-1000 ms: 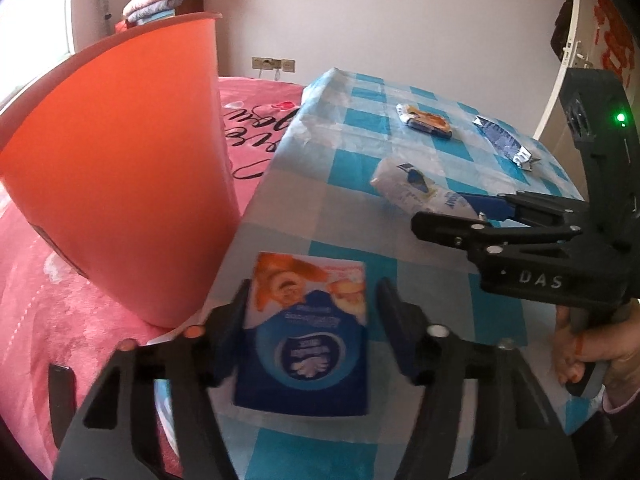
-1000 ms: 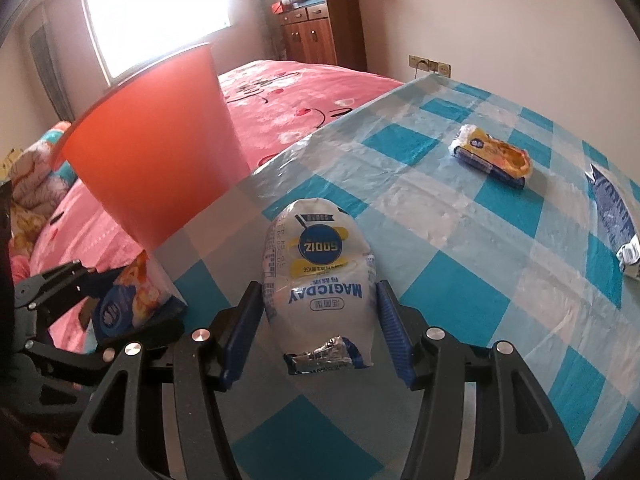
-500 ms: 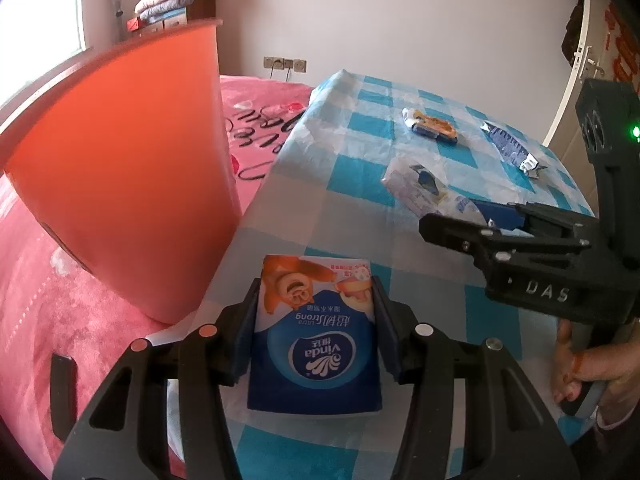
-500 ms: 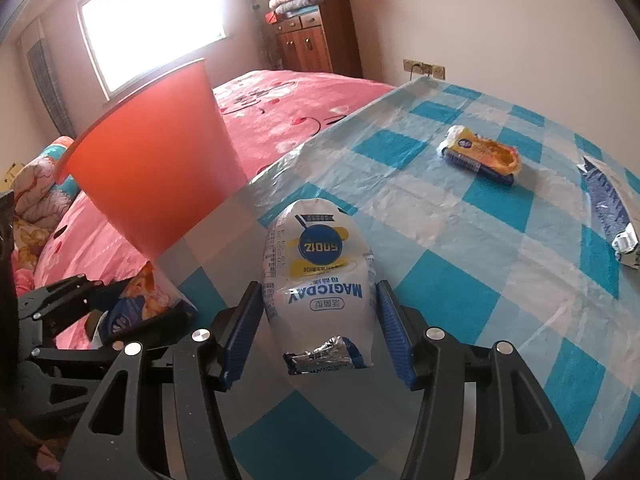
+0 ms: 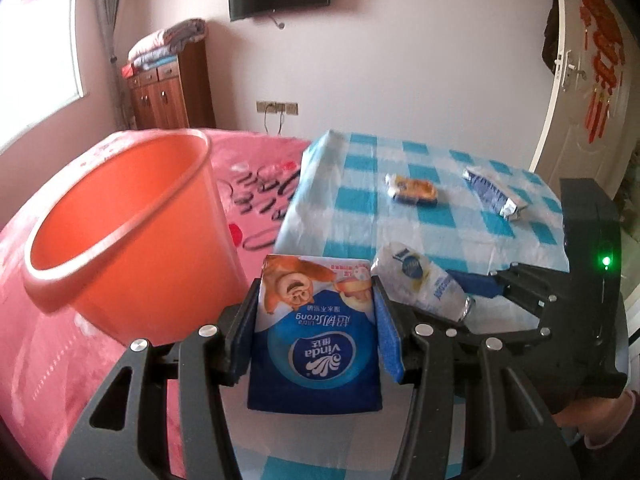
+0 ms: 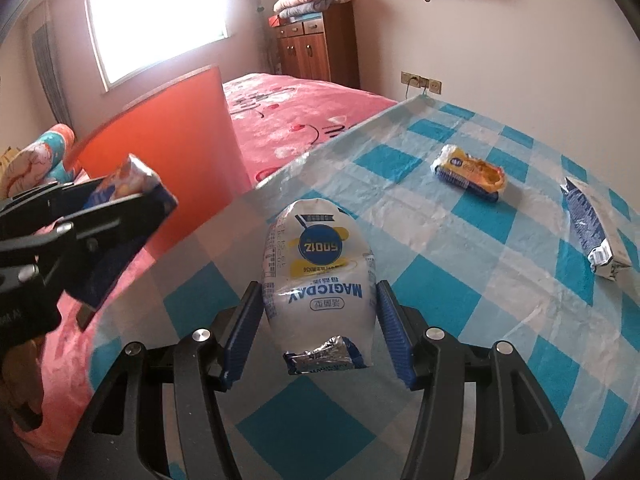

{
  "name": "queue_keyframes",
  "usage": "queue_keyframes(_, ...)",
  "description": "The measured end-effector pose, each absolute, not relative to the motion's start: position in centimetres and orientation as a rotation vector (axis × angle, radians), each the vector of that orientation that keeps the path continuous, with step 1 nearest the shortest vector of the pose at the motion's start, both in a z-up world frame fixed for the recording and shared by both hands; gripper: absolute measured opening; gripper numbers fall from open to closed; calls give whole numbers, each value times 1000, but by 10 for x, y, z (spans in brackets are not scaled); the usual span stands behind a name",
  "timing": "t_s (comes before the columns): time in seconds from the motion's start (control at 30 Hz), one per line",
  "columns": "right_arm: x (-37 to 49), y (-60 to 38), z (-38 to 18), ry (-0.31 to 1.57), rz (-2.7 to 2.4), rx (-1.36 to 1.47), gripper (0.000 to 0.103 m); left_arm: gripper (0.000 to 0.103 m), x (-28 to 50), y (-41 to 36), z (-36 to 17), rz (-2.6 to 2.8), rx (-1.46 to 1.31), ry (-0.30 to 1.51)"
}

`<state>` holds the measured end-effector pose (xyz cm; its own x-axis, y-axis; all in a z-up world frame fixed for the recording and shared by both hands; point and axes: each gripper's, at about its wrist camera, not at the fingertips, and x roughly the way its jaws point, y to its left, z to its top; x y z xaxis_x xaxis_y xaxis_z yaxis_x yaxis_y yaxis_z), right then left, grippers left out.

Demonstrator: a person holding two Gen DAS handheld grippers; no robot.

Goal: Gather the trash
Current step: 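Carry both items over the orange bucket with both tools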

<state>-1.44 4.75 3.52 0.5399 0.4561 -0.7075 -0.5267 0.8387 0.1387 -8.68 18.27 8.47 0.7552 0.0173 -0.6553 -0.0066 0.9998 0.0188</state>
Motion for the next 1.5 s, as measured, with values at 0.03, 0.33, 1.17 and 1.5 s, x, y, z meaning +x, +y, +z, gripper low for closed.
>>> queue_keyframes(0.03,-14,48,40,809,586,-93,58,53,-86,183,90,16,20,702)
queue_keyframes(0.33,-5,60,97,743,612,-82,58,53,-83,208,131,71,30,596)
queue_keyframes(1.17,18,208,185,634,843,-226,58,53,-60,328,144,362,4,597)
queue_keyframes(1.5,33,241,170,664,848,-273,58,53,-54,346,129,381,-21,630)
